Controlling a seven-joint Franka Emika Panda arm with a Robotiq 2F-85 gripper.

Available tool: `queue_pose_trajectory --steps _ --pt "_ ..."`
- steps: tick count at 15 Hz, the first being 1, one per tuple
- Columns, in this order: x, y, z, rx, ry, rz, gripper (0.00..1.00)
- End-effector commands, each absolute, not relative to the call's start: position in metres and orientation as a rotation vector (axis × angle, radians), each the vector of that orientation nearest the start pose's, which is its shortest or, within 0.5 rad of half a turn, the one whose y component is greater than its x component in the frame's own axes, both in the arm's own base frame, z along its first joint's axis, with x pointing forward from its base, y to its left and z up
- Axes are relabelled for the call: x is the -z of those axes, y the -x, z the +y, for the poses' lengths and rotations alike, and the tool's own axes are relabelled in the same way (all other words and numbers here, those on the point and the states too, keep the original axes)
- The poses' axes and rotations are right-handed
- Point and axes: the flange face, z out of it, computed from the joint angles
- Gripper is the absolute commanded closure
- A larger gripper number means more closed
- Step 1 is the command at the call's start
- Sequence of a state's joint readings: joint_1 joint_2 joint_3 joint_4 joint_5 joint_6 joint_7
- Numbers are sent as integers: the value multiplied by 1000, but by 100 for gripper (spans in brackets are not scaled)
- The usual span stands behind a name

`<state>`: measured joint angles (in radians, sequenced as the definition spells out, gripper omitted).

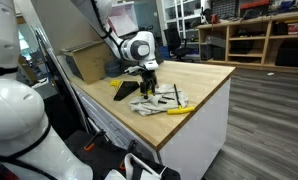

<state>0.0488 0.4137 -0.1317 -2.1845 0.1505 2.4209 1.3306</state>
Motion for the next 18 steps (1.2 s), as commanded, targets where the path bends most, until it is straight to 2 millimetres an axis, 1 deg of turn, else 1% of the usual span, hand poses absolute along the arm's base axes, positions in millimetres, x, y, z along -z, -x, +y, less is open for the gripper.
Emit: queue_pose_trajectory --steps 1,4,7,9,10,11,14,15,16,18 --pt "-202 -540 -60 -271 2176 2286 0" --pt "-207 -547 -69 -295 2110 2313 0" --pt "-211 -553 -69 -344 2058 2319 0" --pt "-214 -556 -65 -371 2034 2316 19" --pt "-215 -557 -63 -378 2025 2315 32" --pt "-216 -558 -60 -384 2018 2311 39" --pt "-215 -559 -55 -392 2022 2300 44" --pt "-212 -558 -55 -387 2028 2303 40" --pt "-211 -558 -56 -386 2032 2304 42" --pt "-206 -557 -58 -383 2039 2311 39"
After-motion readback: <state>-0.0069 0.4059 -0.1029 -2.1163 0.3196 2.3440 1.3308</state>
